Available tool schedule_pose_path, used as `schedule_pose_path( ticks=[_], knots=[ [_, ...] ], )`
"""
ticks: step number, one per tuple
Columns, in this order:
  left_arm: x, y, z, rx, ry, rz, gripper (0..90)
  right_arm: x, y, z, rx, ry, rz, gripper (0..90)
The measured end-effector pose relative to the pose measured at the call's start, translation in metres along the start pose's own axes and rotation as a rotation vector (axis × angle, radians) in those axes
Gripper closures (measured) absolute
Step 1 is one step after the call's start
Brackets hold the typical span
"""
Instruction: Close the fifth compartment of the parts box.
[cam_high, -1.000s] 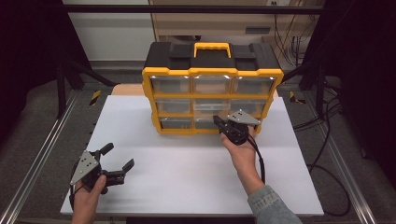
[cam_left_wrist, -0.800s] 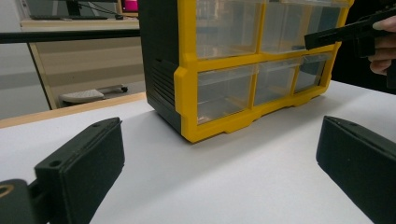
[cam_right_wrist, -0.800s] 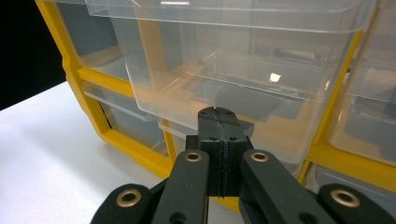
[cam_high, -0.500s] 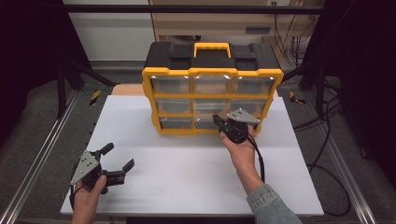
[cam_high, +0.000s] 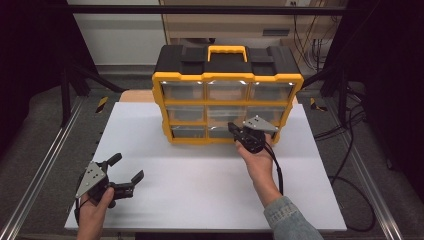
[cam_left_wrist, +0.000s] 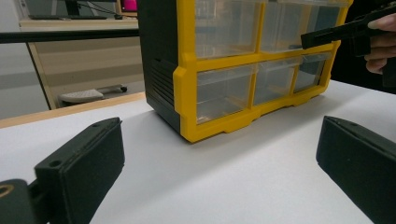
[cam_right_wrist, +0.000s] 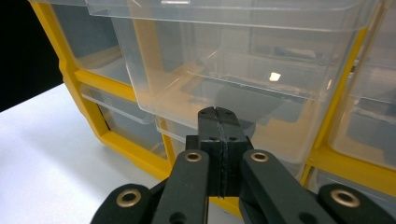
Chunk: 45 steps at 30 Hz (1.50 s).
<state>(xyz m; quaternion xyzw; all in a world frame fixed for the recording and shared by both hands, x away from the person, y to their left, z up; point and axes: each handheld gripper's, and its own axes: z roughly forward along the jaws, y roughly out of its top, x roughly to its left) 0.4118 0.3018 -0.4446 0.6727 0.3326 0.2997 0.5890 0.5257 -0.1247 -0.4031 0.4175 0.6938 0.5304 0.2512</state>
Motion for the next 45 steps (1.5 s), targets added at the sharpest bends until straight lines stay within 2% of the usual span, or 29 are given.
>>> schedule_pose_path(
  ticks=[14, 24, 27, 36, 38, 45],
  knots=[
    [0.0000, 0.0001, -0.0001, 0.000, 0.000, 0.000, 0.8, -0.0009, 0.0002, 0.0015, 0.003, -0.002, 0.000, 90.0],
    [0.0002, 0.0000, -0.0002, 0.000, 0.000, 0.000, 0.9, -0.0028, 0.0014, 0.0045, -0.006, -0.003, 0.026, 90.0],
    [0.0001, 0.0001, -0.0002, -0.001, 0.000, 0.000, 0.9, -0.0039, 0.0029, 0.0049, -0.007, -0.011, 0.013, 90.0],
    [0.0000, 0.0001, -0.0002, 0.000, 0.000, 0.001, 0.9, -0.0045, 0.0049, 0.0074, -0.015, -0.013, 0.029, 90.0],
    [0.0000, 0.0002, -0.0002, 0.000, -0.001, 0.001, 0.9, -0.0053, 0.0054, 0.0077, -0.012, -0.017, 0.021, 90.0],
    [-0.0006, 0.0004, -0.0002, -0.002, -0.001, 0.004, 0.9, -0.0067, 0.0092, 0.0090, -0.024, -0.007, 0.058, 90.0]
  ],
)
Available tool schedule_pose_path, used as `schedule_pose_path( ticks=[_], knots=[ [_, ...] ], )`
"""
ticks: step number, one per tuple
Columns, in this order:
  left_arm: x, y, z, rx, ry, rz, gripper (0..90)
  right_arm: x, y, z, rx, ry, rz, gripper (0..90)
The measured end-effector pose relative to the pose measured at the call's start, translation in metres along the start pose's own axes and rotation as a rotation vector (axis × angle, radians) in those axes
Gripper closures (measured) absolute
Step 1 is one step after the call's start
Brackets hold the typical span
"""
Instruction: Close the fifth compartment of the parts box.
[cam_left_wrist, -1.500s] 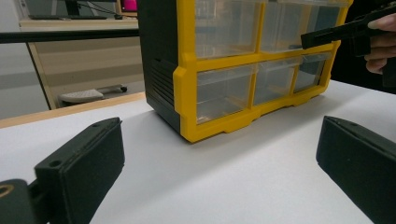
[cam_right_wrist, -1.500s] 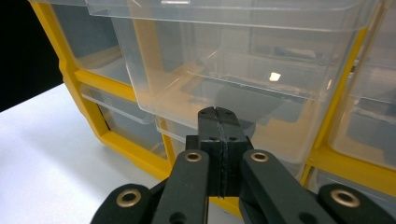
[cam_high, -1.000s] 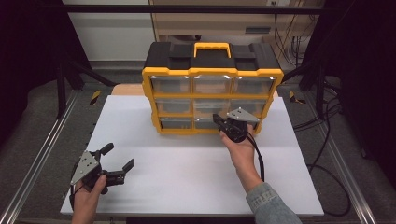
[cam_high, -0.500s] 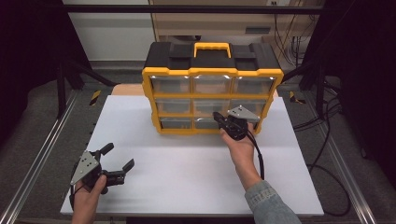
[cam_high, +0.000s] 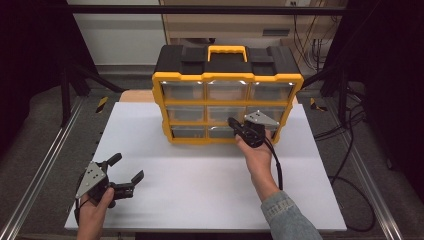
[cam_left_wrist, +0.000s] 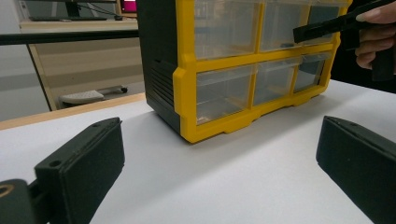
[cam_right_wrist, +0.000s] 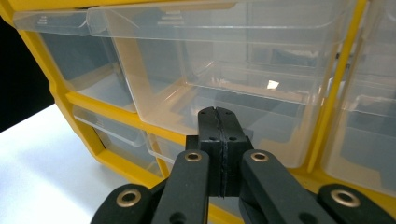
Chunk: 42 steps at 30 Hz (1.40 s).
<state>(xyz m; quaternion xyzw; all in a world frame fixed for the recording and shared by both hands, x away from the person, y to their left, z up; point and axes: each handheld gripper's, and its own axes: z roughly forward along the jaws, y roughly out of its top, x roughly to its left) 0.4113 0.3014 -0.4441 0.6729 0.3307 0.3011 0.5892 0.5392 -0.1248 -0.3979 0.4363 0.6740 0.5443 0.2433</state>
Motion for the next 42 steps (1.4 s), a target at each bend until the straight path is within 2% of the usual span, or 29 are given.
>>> schedule_pose_path(
  ticks=[4, 17, 22, 26, 42],
  knots=[
    [0.0001, -0.0001, 0.0000, 0.000, 0.001, 0.000, 0.9, -0.0003, 0.0014, 0.0010, 0.003, -0.001, -0.011, 90.0],
    [0.0000, -0.0002, 0.0004, 0.001, -0.002, 0.000, 0.9, -0.0011, 0.0044, 0.0041, 0.003, -0.007, -0.004, 90.0],
    [0.0000, -0.0001, 0.0004, 0.000, -0.001, 0.000, 0.9, -0.0025, 0.0045, 0.0048, 0.007, -0.005, 0.005, 90.0],
    [-0.0001, -0.0001, 0.0004, 0.000, -0.002, 0.000, 0.9, -0.0030, 0.0046, 0.0054, 0.001, 0.001, 0.031, 90.0],
    [-0.0002, 0.0000, 0.0004, -0.001, -0.002, 0.000, 0.9, -0.0042, 0.0049, 0.0069, 0.005, -0.001, 0.033, 90.0]
  ],
)
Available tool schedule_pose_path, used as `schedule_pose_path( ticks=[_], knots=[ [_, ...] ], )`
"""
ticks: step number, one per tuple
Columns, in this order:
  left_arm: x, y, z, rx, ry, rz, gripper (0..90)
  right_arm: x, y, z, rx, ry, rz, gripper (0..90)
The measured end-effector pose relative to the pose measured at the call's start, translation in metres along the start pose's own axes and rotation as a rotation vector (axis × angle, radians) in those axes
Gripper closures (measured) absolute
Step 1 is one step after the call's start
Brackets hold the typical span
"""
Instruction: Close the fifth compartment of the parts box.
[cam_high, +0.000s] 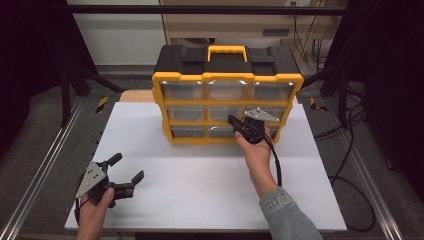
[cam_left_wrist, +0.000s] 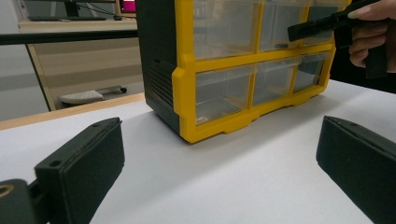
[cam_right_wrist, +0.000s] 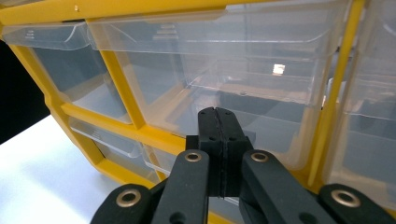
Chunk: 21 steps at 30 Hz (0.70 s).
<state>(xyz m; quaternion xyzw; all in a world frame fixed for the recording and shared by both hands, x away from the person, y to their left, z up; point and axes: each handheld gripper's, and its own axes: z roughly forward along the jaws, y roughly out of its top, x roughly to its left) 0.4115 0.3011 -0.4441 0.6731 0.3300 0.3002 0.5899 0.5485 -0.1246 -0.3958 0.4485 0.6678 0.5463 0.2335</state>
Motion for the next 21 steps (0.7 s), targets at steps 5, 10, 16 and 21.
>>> schedule_pose_path(
  ticks=[5, 10, 16, 21],
  knots=[
    [0.0002, 0.0000, 0.0000, 0.001, 0.000, 0.000, 0.9, 0.0005, 0.0011, 0.0001, 0.000, 0.001, -0.001, 90.0],
    [0.0000, 0.0000, 0.0001, 0.001, 0.000, 0.001, 0.8, 0.0007, 0.0012, 0.0002, -0.001, 0.000, -0.003, 90.0],
    [0.0001, 0.0000, 0.0000, 0.000, 0.000, 0.000, 0.9, 0.0007, 0.0013, 0.0004, 0.000, 0.000, -0.002, 90.0],
    [-0.0001, 0.0000, 0.0002, 0.001, -0.001, 0.001, 0.9, 0.0010, 0.0014, 0.0008, 0.002, -0.002, -0.007, 90.0]
  ],
)
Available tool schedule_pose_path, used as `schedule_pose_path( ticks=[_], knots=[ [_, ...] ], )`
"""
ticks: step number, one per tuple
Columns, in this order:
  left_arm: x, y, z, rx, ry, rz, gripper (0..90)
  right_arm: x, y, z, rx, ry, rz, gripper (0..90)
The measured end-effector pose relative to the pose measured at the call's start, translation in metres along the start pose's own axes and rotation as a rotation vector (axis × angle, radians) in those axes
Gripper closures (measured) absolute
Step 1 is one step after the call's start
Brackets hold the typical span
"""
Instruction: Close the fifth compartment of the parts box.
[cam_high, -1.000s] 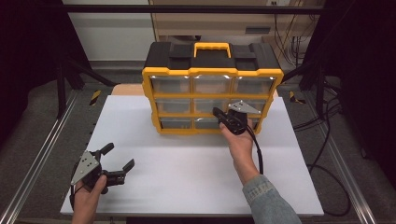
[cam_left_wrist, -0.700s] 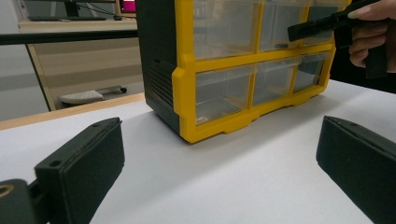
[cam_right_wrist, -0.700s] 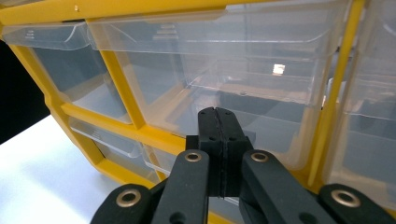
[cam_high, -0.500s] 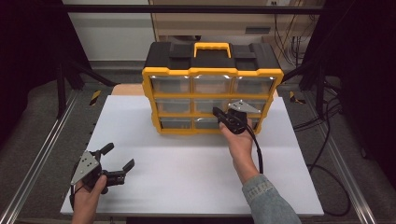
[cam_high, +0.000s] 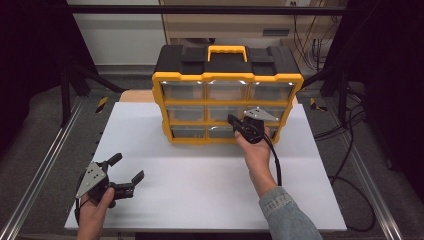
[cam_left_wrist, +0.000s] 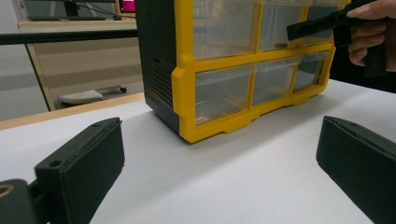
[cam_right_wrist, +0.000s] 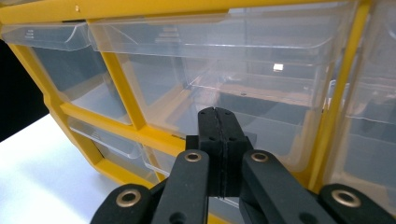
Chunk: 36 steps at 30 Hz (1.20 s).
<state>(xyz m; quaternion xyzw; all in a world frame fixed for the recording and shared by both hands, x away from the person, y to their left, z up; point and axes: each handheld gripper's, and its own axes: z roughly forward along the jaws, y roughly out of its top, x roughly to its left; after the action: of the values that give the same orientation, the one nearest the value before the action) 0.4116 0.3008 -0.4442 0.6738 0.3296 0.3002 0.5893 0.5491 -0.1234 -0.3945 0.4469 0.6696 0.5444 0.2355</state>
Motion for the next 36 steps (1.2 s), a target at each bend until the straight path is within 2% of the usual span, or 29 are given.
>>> schedule_pose_path(
  ticks=[12, 15, 18, 27, 36],
  knots=[
    [0.0001, 0.0000, -0.0002, 0.000, 0.000, 0.000, 0.9, -0.0008, 0.0003, 0.0012, 0.004, -0.005, -0.011, 90.0],
    [0.0002, 0.0000, -0.0001, 0.000, 0.000, 0.000, 0.9, 0.0001, 0.0005, 0.0014, -0.001, -0.002, 0.001, 90.0],
    [-0.0001, 0.0000, 0.0000, 0.000, 0.000, 0.001, 0.9, -0.0007, 0.0006, 0.0013, 0.005, -0.006, -0.014, 90.0],
    [0.0001, 0.0000, -0.0001, 0.000, 0.000, 0.000, 0.9, 0.0004, 0.0007, 0.0009, 0.000, -0.001, 0.000, 90.0],
    [-0.0001, 0.0000, 0.0000, 0.000, -0.001, 0.001, 0.9, 0.0021, 0.0015, -0.0032, 0.001, 0.003, -0.017, 90.0]
  ],
)
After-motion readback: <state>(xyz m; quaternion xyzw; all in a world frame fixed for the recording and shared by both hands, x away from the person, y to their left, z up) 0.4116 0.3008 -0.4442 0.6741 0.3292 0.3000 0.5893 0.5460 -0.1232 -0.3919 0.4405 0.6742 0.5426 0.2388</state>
